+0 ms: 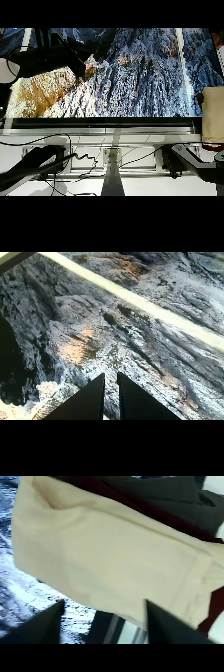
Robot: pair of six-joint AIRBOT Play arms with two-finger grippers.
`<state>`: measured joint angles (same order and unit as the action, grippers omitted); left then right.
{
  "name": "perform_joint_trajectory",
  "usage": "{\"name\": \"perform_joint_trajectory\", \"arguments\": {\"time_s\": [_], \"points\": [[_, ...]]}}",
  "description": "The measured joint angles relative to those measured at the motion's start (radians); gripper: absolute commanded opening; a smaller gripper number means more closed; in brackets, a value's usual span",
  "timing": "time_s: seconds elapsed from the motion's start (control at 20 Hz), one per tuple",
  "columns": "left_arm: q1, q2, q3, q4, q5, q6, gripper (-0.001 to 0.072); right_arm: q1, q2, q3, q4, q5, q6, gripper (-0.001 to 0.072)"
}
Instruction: Fold the clothes and pants, and hang the long-sleeved shirts on hangers.
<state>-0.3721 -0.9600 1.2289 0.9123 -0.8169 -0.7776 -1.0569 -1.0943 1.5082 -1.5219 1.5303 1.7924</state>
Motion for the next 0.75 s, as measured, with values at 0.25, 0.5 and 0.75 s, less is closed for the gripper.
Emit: {"name": "perform_joint_trajectory", "arguments": {"time_s": [0.25, 0.5, 0.75], "points": [[0.0, 0.0, 0.0, 0.0, 0.0, 0.0, 0.0104, 0.142, -0.008, -0.001, 0.072, 0.0, -0.037, 0.001], [0.0, 0.0, 0.0, 0.0, 0.0, 0.0, 0.0105, 0.468, -0.013, -0.001, 0.014, -0.027, -0.127, 0.0009], [0.0, 0.0, 0.0, 0.0, 0.0, 0.0, 0.0104, 0.83, -0.033, -0.001, -0.116, -0.089, -0.174, 0.0011]]}}
